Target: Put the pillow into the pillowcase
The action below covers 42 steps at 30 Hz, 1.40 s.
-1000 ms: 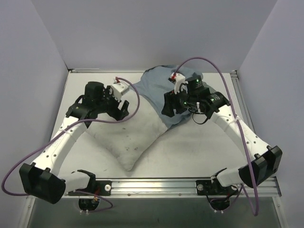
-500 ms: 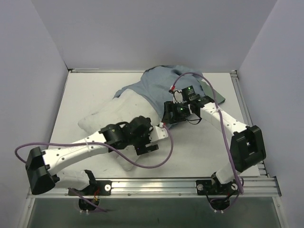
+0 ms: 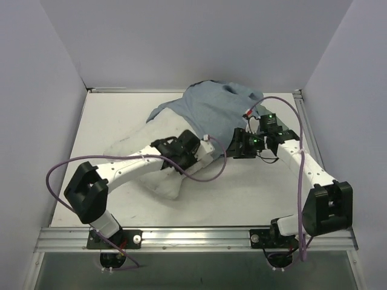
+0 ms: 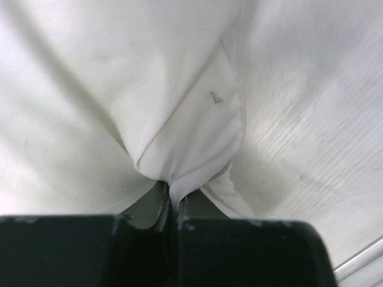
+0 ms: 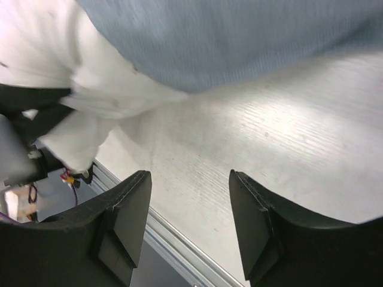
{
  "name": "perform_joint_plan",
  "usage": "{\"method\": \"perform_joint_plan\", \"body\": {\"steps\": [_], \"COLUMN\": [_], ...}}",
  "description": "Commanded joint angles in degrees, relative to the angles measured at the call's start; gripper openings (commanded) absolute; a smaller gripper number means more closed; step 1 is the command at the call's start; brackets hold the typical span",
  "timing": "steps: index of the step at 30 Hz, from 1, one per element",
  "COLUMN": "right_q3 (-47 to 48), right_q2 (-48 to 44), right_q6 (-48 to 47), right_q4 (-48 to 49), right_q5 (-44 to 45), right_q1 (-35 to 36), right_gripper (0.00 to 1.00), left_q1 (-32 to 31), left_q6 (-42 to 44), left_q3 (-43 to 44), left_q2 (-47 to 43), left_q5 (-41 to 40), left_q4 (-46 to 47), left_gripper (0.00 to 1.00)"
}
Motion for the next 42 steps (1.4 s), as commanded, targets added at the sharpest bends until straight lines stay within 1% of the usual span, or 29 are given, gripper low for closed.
{"method": "perform_joint_plan", "body": {"steps": [1,2,4,5,6,7,8,9,11,14,15,17,18,20,21,22,24,25,26,28,29,32,34,35,37,38,39,41,42], "right_q3": [-1.13,-2.44,-4.64,-6.22,-8.84,-10.43,-11.93,-14.99,-16.51,-16.26,-15.38,-13.27,-12.22,-10.19,-10.01,-10.01,-10.36,-10.71,-11.06,-11.85,-12.20,-11.86,-12.82,-13.52,-15.27,-15.28,-15.11,-13.62,-12.48], "right_q2": [-3.43,-3.78,-5.09,-5.53,-5.97,-6.59,-6.85,-6.86,-5.72,-1.33,0.16,4.47,5.87,8.87,9.40,8.62,4.77,-1.26,-4.80,-14.35,-17.02,-25.38,-29.77,-30.40,-30.85,-30.76,-30.59,-29.71,-28.58], "right_q6": [-1.78,-2.04,-2.92,-2.40,-1.09,3.28,6.97,10.06,15.87,20.09,20.19,19.76,18.89,17.74,18.34,18.61,18.70,18.27,17.22,14.23,14.31,12.91,12.03,11.76,11.23,8.36,7.11,1.95,-0.09], "right_q4": [-7.17,-8.32,-8.86,-7.90,-4.24,-1.33,2.27,10.74,22.10,33.20,34.37,37.88,37.12,35.71,35.62,35.01,30.27,28.25,22.92,16.92,12.46,2.70,0.82,-1.71,-3.05,-6.19,-7.61,-12.25,-14.29], "right_q5": [-5.41,-6.12,-6.40,-5.44,-5.43,-5.52,-5.78,-5.69,-2.12,-0.07,1.59,0.90,1.07,0.55,-0.67,-4.25,-7.78,-11.89,-14.54,-18.76,-24.44,-32.39,-34.25,-35.74,-36.71,-36.89,-37.33,-37.16,-35.24], "right_q1": [-6.98,-8.32,-11.30,-11.67,-11.76,-11.58,-11.49,-11.32,-9.84,-6.42,-5.18,-2.46,-1.83,-1.13,-1.21,-1.04,0.62,1.51,2.38,3.88,3.71,3.45,2.75,0.22,-3.22,-6.63,-7.88,-10.07,-10.70], "right_gripper": [0.54,0.55,0.56,0.64,0.71,0.83,0.86,0.88,0.94,0.96,0.96,0.91,0.86,0.57,0.39,0.00,0.00,0.00,0.00,0.00,0.00,0.00,0.00,0.00,0.00,0.00,0.00,0.00,0.00], "left_q1": [6.53,7.94,11.09,11.81,12.08,12.17,12.34,12.43,12.96,13.22,13.31,13.58,13.75,13.75,13.75,13.66,13.58,13.23,12.79,12.26,12.26,10.78,9.89,9.36,9.27,9.27,9.18,9.36,9.01], "left_q6": [-6.63,-6.90,-9.09,-9.45,-9.71,-9.19,-9.01,-9.10,-9.10,-9.54,-10.06,-11.21,-11.56,-12.00,-12.70,-13.75,-15.58,-15.95,-15.69,-14.55,-15.07,-14.38,-12.81,-13.14,-16.12,-16.74,-17.96,-18.15,-17.80], "left_q3": [15.32,18.35,26.94,29.34,31.19,32.51,34.61,35.24,37.17,38.41,38.59,39.47,39.82,40.09,39.65,39.12,37.90,36.93,36.83,38.40,39.02,39.65,36.24,30.91,25.78,20.19,17.61,12.77,9.62], "left_q2": [-3.21,-2.43,-1.55,-0.59,-0.23,0.04,0.65,1.00,2.23,3.46,3.73,4.60,4.78,5.05,5.05,4.96,4.96,5.22,6.88,9.43,12.23,17.51,18.76,18.76,17.89,16.23,14.91,9.74,7.71], "left_q5": [19.40,25.17,29.25,33.27,33.57,34.27,35.32,35.77,37.61,37.79,38.05,38.23,37.80,35.96,34.47,30.45,25.95,23.75,17.73,13.73,8.84,1.70,-0.69,-0.79,0.08,1.22,4.62,12.18,14.83], "left_q4": [-4.03,-6.21,-7.72,-8.34,-9.30,-9.49,-9.66,-10.01,-10.71,-10.63,-10.63,-10.54,-10.46,-9.93,-9.23,-8.36,-3.71,-1.51,2.86,6.84,10.60,15.10,17.31,19.32,20.04,20.30,20.65,21.79,21.89], "left_gripper": [0.00,0.00,0.00,0.00,0.00,0.00,0.00,0.00,0.00,0.00,0.00,0.00,0.00,0.00,0.00,0.00,0.00,0.00,0.00,0.00,0.00,0.00,0.00,0.00,0.00,0.00,0.01,0.24,0.49]}}
